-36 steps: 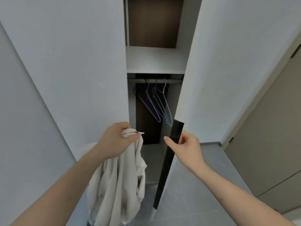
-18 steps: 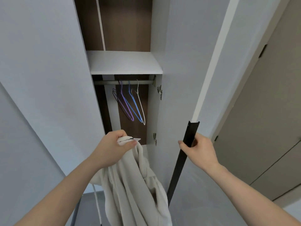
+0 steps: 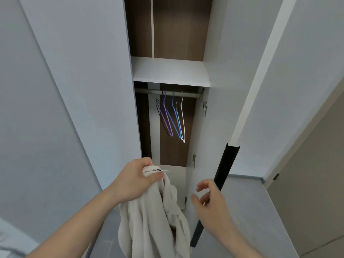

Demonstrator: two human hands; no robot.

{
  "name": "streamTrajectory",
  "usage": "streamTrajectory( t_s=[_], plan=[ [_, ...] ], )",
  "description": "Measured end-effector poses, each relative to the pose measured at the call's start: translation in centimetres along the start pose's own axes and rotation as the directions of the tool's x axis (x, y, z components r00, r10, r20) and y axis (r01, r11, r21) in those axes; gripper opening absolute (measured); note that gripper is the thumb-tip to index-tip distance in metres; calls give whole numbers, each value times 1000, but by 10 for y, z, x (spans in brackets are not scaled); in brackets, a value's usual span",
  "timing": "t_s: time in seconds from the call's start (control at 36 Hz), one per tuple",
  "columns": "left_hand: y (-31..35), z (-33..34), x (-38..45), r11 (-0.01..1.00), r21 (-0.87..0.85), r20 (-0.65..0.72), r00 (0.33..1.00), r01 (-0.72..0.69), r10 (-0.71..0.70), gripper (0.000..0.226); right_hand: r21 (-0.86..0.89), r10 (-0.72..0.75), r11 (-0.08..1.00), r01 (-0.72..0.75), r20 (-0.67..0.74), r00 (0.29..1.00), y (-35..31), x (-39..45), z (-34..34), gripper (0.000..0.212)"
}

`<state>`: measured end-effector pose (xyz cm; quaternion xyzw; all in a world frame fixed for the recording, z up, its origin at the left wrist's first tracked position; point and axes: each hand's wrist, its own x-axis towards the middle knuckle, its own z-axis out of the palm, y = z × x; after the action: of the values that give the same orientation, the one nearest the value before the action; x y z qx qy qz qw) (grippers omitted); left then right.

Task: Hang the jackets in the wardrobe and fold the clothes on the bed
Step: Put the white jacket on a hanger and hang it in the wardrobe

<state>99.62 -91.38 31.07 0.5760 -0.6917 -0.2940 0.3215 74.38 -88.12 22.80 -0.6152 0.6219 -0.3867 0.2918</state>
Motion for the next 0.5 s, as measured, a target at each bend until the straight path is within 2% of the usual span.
streamTrajectory(
  t_s=[0.11, 0.22, 0.39, 0.5],
  plan=[
    [-5, -15, -15, 997, 17, -51, 996, 77, -76, 33, 2, -13, 1000, 13, 162, 987, -13, 22, 22, 33],
    [-19, -46, -30, 988, 12, -142, 978, 156, -153, 32, 45, -53, 998, 43, 236, 970, -39, 52, 49, 33],
    [-49, -102, -45, 973, 45, -319, 927, 224, -199, 30, 59, -99, 995, 84, 344, 934, -89, 115, 104, 62],
    [-71, -139, -44, 967, 107, -357, 916, 233, -181, 27, 45, -94, 996, 83, 357, 929, -122, 165, 144, 75]
  ],
)
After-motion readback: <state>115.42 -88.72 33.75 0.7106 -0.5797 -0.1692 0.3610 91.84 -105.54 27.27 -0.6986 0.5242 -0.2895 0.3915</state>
